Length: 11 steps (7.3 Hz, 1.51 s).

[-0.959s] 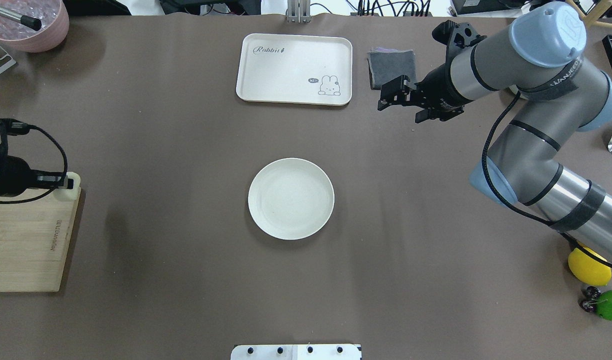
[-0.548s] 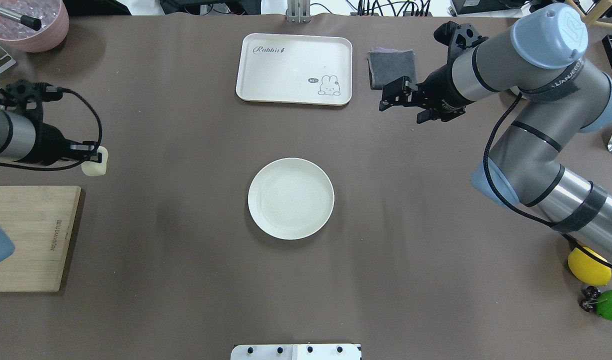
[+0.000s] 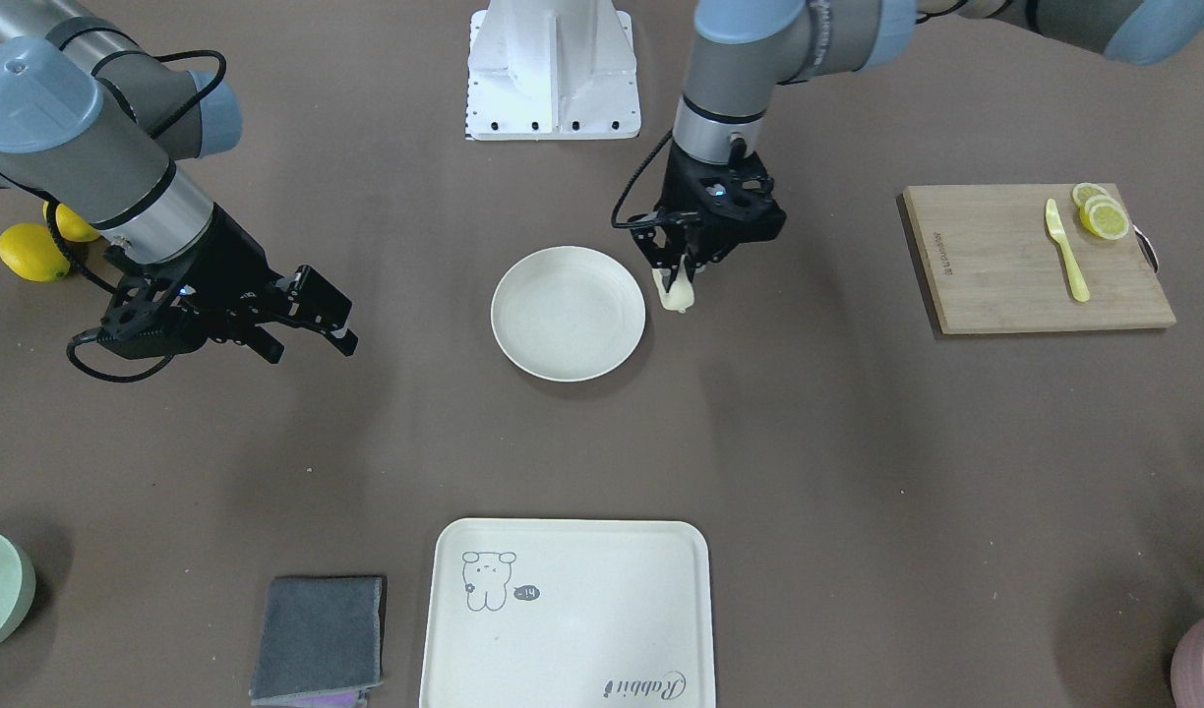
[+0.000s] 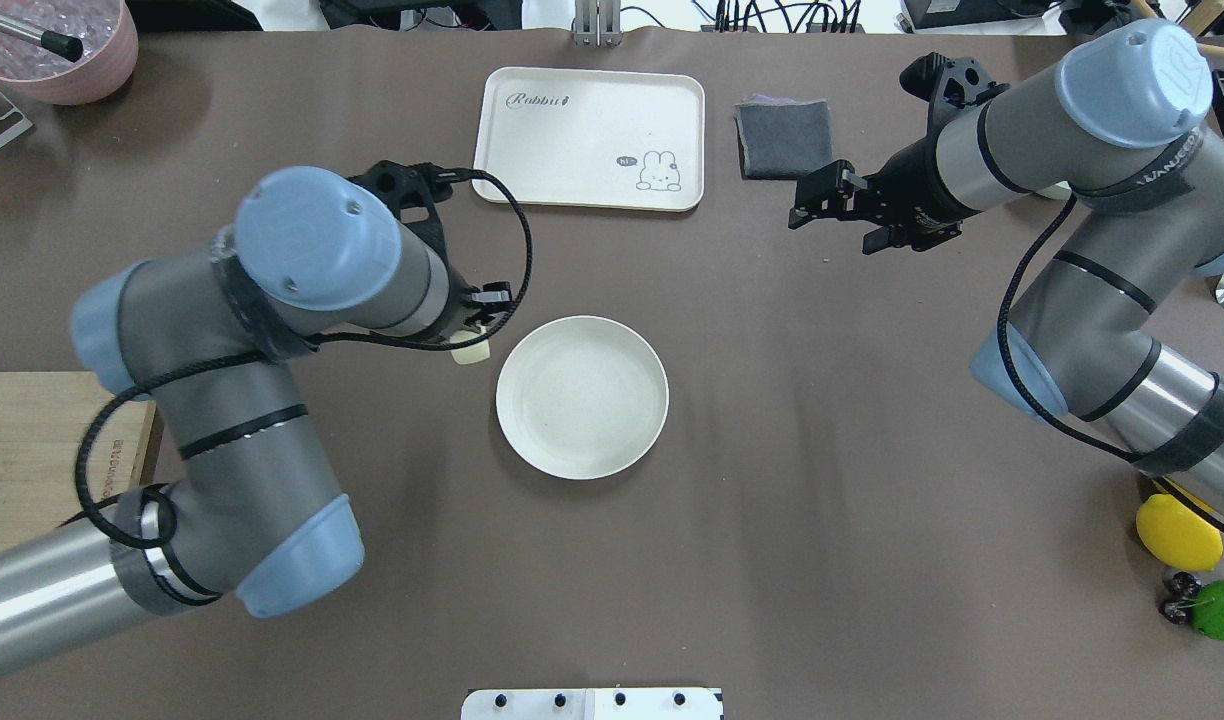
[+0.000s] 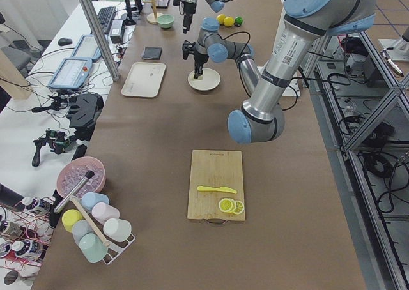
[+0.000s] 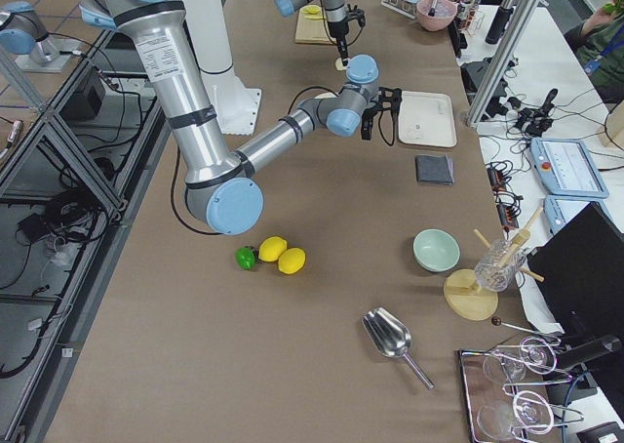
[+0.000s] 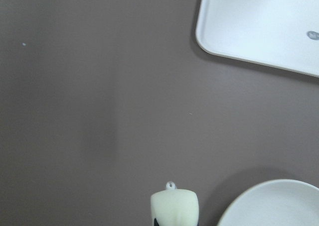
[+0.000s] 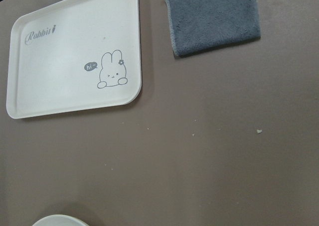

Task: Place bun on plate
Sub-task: 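Carry the bun with the left gripper and lower it onto the plate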

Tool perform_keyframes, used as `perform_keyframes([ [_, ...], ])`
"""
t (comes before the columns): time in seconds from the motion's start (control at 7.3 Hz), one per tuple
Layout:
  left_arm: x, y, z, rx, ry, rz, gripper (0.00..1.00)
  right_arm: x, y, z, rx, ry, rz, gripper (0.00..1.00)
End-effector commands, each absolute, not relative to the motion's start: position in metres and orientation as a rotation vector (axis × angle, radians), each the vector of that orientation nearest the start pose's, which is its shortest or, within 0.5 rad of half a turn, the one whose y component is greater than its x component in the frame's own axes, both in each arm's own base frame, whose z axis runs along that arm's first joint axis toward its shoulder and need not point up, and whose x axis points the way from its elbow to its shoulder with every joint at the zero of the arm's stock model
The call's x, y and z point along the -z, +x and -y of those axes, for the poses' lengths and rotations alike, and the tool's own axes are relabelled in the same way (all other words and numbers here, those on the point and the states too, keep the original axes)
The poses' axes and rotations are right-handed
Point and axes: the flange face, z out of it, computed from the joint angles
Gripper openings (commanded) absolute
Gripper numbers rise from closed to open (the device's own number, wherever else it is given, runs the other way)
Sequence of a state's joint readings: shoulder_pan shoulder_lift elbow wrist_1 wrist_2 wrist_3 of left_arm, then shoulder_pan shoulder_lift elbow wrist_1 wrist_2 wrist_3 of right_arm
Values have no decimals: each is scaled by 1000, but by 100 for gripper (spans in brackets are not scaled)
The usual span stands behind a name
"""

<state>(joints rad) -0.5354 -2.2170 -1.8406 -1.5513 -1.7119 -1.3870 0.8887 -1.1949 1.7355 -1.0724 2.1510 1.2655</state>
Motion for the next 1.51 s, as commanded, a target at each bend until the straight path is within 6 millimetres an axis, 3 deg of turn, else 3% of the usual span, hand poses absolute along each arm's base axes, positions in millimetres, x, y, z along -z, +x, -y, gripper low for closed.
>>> perform_keyframes([
  [0.0, -154, 561, 416, 288, 213, -917, 24, -355, -289, 540, -172, 137, 1040, 100],
  [0.14, -162, 595, 422, 288, 246, -954, 24, -363, -265, 551, -173, 119, 987, 100],
  [0.27, -181, 614, 427, 289, 263, -964, 24, -370, -258, 554, -163, 115, 960, 100],
  [0.41, -186, 624, 421, 284, 274, -969, 32, -378, -252, 554, -165, 115, 951, 100],
  [0.55, -187, 627, 416, 276, 271, -968, 55, -379, -252, 555, -165, 115, 949, 100],
  [0.82, -187, 633, 403, 261, 261, -967, 61, -385, -243, 559, -144, 100, 945, 100],
  [0.96, -186, 631, 402, 259, 262, -970, 62, -386, -222, 564, -142, 89, 927, 100],
  [1.1, -176, 624, 399, 256, 260, -983, 69, -396, -201, 565, -144, 91, 916, 100],
  [1.23, -167, 594, 397, 260, 261, -950, 98, -419, -172, 562, -112, 92, 915, 100],
  [1.37, -153, 528, 409, 220, 326, -919, 98, -459, -133, 551, -66, 97, 900, 100],
])
